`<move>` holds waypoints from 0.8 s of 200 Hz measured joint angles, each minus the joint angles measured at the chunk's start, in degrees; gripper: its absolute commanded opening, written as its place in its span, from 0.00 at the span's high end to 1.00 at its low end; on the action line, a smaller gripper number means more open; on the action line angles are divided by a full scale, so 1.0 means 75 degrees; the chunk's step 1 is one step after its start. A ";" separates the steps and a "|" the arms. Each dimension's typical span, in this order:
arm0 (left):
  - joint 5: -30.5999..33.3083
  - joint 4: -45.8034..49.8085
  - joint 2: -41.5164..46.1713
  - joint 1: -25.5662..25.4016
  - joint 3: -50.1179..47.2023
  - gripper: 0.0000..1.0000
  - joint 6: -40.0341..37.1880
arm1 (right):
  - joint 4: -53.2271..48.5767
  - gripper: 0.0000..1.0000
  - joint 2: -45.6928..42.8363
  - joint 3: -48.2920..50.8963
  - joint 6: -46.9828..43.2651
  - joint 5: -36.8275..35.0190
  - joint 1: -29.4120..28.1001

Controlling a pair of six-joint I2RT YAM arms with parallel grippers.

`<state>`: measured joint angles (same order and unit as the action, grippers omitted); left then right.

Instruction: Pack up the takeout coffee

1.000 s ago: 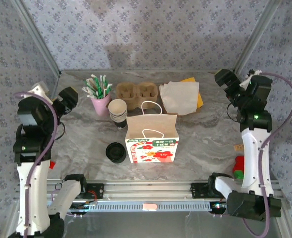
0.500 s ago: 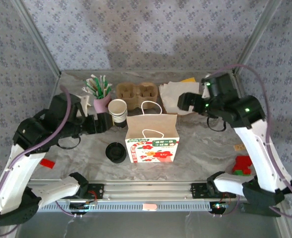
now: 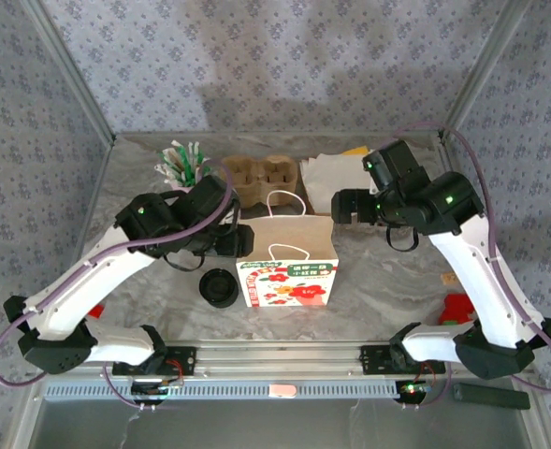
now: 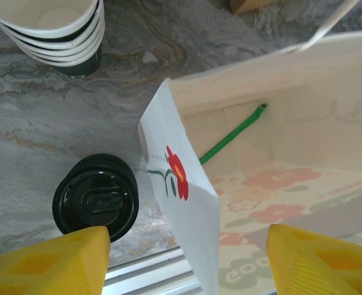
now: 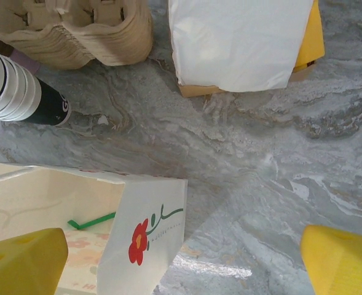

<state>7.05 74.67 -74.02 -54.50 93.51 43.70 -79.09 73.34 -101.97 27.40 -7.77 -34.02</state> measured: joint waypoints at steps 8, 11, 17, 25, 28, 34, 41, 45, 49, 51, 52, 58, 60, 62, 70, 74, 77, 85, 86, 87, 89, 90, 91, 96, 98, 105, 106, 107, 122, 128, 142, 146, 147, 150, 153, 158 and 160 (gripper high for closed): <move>0.0041 0.0015 -0.0090 0.0000 0.0087 0.36 -0.0012 | 0.0003 0.01 0.0020 -0.0055 -0.0044 0.0000 0.0003; 0.0047 0.0015 -0.0119 0.0000 0.0119 0.36 -0.0015 | 0.0003 0.01 0.0029 -0.0076 -0.0064 0.0000 0.0003; 0.0073 0.0020 -0.0216 0.0000 0.0210 0.36 -0.0015 | 0.0035 0.01 0.0038 -0.0114 -0.0128 0.0000 0.0003; 0.0105 0.0017 -0.0356 0.0000 0.0332 0.36 -0.0017 | 0.0067 0.01 0.0044 -0.0163 -0.0198 0.0000 0.0003; 0.0119 0.0023 -0.0411 0.0000 0.0399 0.36 -0.0023 | 0.0079 0.01 0.0044 -0.0192 -0.0227 0.0003 0.0003; 0.0154 0.0032 -0.0527 0.0000 0.0525 0.36 -0.0052 | 0.0119 0.01 0.0044 -0.0239 -0.0280 0.0003 0.0003; 0.0192 0.0035 -0.0647 0.0000 0.0682 0.36 -0.0108 | 0.0172 0.01 0.0044 -0.0306 -0.0350 0.0003 0.0003; 0.0213 0.0047 -0.0708 0.0000 0.0784 0.36 -0.0143 | 0.0198 0.01 0.0044 -0.0350 -0.0388 0.0006 0.0003; 0.0248 0.0076 -0.0784 0.0000 0.0924 0.36 -0.0213 | 0.0236 0.01 0.0044 -0.0388 -0.0423 0.0020 0.0003; 0.0256 0.0090 -0.0810 0.0000 0.0988 0.36 -0.0227 | 0.0251 0.01 0.0044 -0.0402 -0.0443 0.0023 0.0003; 0.0265 0.0096 -0.0825 0.0000 0.1017 0.36 -0.0233 | 0.0256 0.01 0.0044 -0.0408 -0.0446 0.0026 0.0003; 0.0318 0.0152 -0.0927 0.0000 0.1253 0.36 -0.0341 | 0.0291 0.01 0.0041 -0.0443 -0.0490 0.0050 0.0003; 0.0329 0.0172 -0.0959 0.0000 0.1320 0.36 -0.0361 | 0.0315 0.01 0.0041 -0.0455 -0.0507 0.0067 0.0003; 0.0361 0.0204 -0.1005 0.0000 0.1419 0.36 -0.0420 | 0.0335 0.01 0.0038 -0.0458 -0.0527 0.0085 0.0003; 0.0452 0.0300 -0.1151 0.0000 0.1804 0.36 -0.0586 | 0.0379 0.01 0.0035 -0.0472 -0.0568 0.0160 0.0003; 0.0498 0.0356 -0.1212 0.0000 0.1988 0.37 -0.0664 | 0.0393 0.02 0.0035 -0.0472 -0.0592 0.0201 0.0003; 0.0539 0.0385 -0.1262 0.0000 0.2130 0.37 -0.0731 | 0.0402 0.02 0.0035 -0.0475 -0.0606 0.0236 0.0003; 0.0635 0.0487 -0.1393 0.0000 0.2530 0.39 -0.0912 | 0.0417 0.02 0.0035 -0.0475 -0.0641 0.0344 0.0003; 0.0644 0.0493 -0.1405 0.0000 0.2559 0.40 -0.0927 | 0.0423 0.02 0.0035 -0.0475 -0.0641 0.0358 0.0003; 0.0650 0.0495 -0.1413 0.0000 0.2591 0.40 -0.0944 | 0.0423 0.02 0.0035 -0.0475 -0.0641 0.0364 0.0003; 0.0673 0.0519 -0.1445 0.0000 0.2681 0.41 -0.1000 | 0.0428 0.02 0.0035 -0.0475 -0.0647 0.0391 0.0003; 0.0676 0.0527 -0.1454 0.0000 0.2713 0.41 -0.1017 | 0.0431 0.02 0.0035 -0.0475 -0.0647 0.0396 0.0003; 0.0688 0.0539 -0.1469 0.0000 0.2754 0.42 -0.1043 | 0.0434 0.02 0.0035 -0.0475 -0.0650 0.0420 0.0003; 0.0723 0.0580 -0.1536 0.0000 0.2938 0.44 -0.1142 | 0.0460 0.03 0.0035 -0.0478 -0.0667 0.0478 0.0003; 0.0734 0.0603 -0.1556 0.0000 0.3005 0.45 -0.1209 | 0.0472 0.03 0.0035 -0.0478 -0.0667 0.0507 0.0003; 0.0761 0.0647 -0.1620 0.0000 0.3171 0.46 -0.1381 | 0.0525 0.03 0.0032 -0.0481 -0.0720 0.0589 0.0003; 0.0766 0.0650 -0.1626 0.0000 0.3182 0.46 -0.1402 | 0.0536 0.03 0.0032 -0.0481 -0.0726 0.0612 0.0003; 0.0772 0.0653 -0.1638 0.0000 0.3200 0.46 -0.1411 | 0.0545 0.04 0.0029 -0.0481 -0.0729 0.0624 0.0003; 0.0781 0.0717 -0.1740 0.0000 0.3346 0.46 -0.1658 | 0.0635 0.05 0.0020 -0.0484 -0.0813 0.0839 0.0000; 0.0781 0.0740 -0.1772 0.0000 0.3369 0.46 -0.1699 | 0.0656 0.05 0.0017 -0.0490 -0.0839 0.0935 0.0000; 0.0810 0.0871 -0.1883 0.0000 0.3413 0.46 -0.1699 | 0.0635 0.08 0.0029 -0.0539 -0.0868 0.1093 -0.0003; 0.0833 0.0918 -0.1909 0.0000 0.3416 0.46 -0.1679 | 0.0603 0.08 0.0041 -0.0577 -0.0863 0.1110 -0.0017; 0.0836 0.0927 -0.1912 0.0000 0.3416 0.46 -0.1673 | 0.0595 0.09 0.0044 -0.0586 -0.0866 0.1110 -0.0020; 0.0845 0.0965 -0.1935 0.0000 0.3416 0.46 -0.1644 | 0.0568 0.09 0.0055 -0.0612 -0.0863 0.1105 -0.0032; 0.0845 0.1008 -0.1950 0.0000 0.3418 0.46 -0.1617 | 0.0539 0.09 0.0061 -0.0641 -0.0863 0.1107 -0.0044; 0.0845 0.1070 -0.1967 0.0000 0.3418 0.47 -0.1577 | 0.0487 0.09 0.0079 -0.0682 -0.0860 0.1096 -0.0070; 0.0845 0.1105 -0.1979 0.0000 0.3418 0.47 -0.1547 | 0.0469 0.09 0.0079 -0.0694 -0.0860 0.1099 -0.0079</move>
<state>13.39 82.96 -88.86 -54.50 119.15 32.10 -75.57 73.93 -107.18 20.95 0.47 -34.61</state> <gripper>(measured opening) 0.537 0.915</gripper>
